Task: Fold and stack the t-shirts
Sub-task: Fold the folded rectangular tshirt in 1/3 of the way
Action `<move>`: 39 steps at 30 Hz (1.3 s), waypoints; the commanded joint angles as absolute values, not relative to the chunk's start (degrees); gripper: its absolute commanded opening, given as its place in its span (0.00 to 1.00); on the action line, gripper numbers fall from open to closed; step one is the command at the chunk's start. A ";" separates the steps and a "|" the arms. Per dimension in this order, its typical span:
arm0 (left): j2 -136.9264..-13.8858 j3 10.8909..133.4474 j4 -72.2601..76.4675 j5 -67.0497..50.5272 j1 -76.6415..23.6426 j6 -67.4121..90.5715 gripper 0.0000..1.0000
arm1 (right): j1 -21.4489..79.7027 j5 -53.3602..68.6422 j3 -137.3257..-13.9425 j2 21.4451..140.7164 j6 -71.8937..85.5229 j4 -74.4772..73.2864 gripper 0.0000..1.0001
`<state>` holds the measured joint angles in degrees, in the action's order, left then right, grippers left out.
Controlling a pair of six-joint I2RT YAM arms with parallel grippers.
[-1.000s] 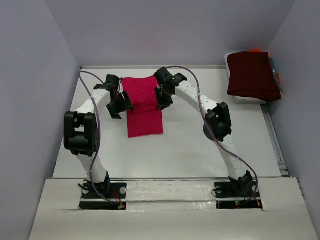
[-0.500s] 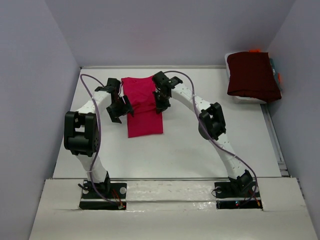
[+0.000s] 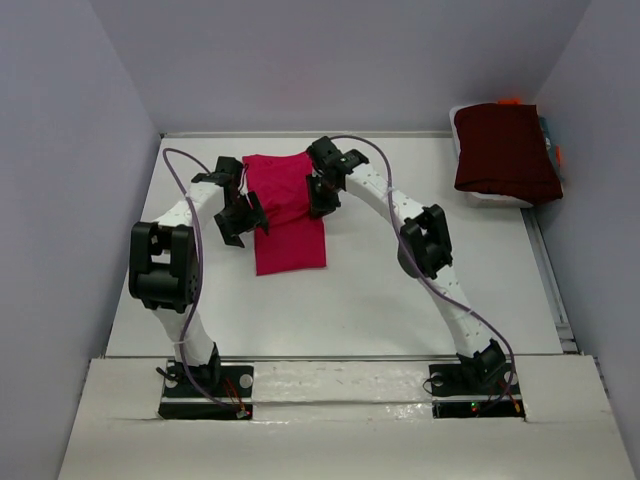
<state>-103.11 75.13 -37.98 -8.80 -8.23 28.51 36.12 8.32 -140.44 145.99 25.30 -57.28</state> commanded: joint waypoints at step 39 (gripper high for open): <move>-125.95 106.17 -46.67 4.48 -9.50 28.39 0.78 | 31.82 11.87 -126.12 134.04 25.31 -50.01 0.50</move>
<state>-125.89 103.39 -44.64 0.23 -10.72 28.36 31.55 11.94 -126.98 140.20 26.72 -50.54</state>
